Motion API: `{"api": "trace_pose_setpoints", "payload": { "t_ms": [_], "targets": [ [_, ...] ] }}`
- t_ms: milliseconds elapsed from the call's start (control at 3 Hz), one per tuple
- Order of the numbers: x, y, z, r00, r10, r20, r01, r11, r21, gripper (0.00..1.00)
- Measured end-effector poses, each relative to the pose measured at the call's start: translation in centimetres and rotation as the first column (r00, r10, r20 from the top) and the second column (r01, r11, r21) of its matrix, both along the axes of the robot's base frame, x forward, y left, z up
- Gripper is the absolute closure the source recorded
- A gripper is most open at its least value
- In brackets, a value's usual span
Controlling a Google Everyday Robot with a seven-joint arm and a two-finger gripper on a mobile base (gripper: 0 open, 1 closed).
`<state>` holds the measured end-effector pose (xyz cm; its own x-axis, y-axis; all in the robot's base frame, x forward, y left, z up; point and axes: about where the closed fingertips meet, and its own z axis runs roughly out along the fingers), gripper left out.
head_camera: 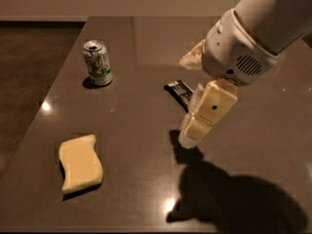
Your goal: Move sponge near rxbar chocolate
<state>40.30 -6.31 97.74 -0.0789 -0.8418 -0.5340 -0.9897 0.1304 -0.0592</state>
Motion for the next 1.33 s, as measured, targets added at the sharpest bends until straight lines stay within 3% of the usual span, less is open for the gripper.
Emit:
{"api": "trace_pose_setpoints", "payload": {
  "t_ms": [667, 1000, 1333],
  "targets": [
    [0.7, 3.6, -4.3, 0.9987, 0.049, 0.012, -0.046, 0.986, -0.162, 0.0],
    [2.6, 6.2, -7.6, 1.0, -0.001, -0.003, 0.001, 0.972, -0.235, 0.0],
    [2.6, 6.2, -7.6, 1.0, -0.001, -0.003, 0.001, 0.972, -0.235, 0.0]
  ]
}}
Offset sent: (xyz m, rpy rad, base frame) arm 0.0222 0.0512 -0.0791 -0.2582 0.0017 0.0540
